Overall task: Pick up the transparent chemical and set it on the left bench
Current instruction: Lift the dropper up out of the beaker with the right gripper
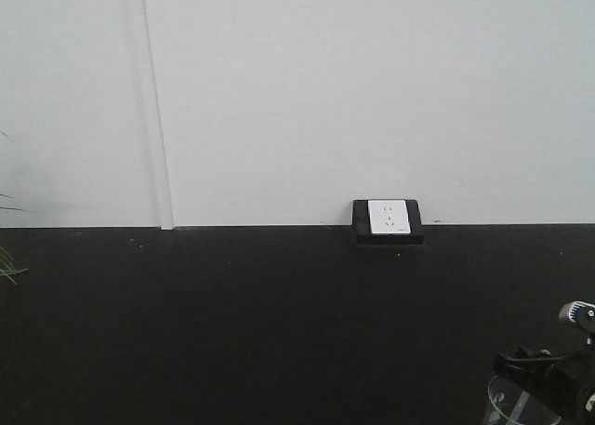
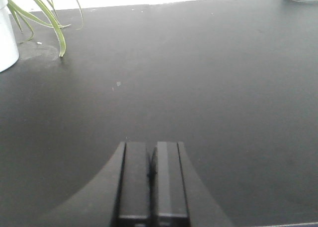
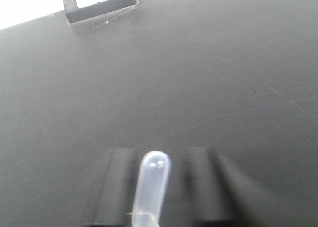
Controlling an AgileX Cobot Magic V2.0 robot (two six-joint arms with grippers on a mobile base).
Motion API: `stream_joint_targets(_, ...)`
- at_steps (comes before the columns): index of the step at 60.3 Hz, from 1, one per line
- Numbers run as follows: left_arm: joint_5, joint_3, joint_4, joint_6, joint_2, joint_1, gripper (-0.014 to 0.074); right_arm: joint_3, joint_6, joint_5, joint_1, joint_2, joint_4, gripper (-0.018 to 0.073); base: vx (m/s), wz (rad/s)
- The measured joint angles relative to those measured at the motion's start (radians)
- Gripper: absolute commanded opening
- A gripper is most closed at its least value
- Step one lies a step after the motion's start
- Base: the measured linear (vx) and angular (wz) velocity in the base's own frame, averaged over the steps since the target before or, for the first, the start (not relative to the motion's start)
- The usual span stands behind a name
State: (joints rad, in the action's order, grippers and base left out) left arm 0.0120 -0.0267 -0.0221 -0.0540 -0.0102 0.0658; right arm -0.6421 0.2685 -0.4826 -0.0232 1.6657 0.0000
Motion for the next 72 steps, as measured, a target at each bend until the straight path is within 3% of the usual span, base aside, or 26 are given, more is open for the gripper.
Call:
stream_joint_targets(13, 0.0, 0.0, 0.0, 0.0, 0.0, 0.0, -0.0003, 0.0, 0.009, -0.004, 0.0, -0.021, -0.043, -0.0013, 0.0, 0.0)
stream_joint_targets(25, 0.0, 0.0, 0.0, 0.0, 0.0, 0.0, -0.0003, 0.0, 0.002, -0.001, 0.0, -0.178, -0.19, -0.0007, 0.0, 0.0)
stream_joint_targets(39, 0.0, 0.0, 0.0, 0.0, 0.0, 0.0, -0.0003, 0.047, 0.017, 0.13, 0.017, -0.517, -0.389, -0.0004, 0.0, 0.0)
stream_joint_targets(54, 0.0, 0.0, 0.0, 0.0, 0.0, 0.0, -0.0003, 0.261, 0.048, 0.251, 0.096, -0.93, -0.423, -0.0003, 0.0, 0.0)
stream_joint_targets(72, 0.0, 0.0, 0.0, 0.0, 0.0, 0.0, -0.0003, 0.385, 0.049, 0.475, 0.101, -1.215, -0.422, -0.0003, 0.0, 0.0)
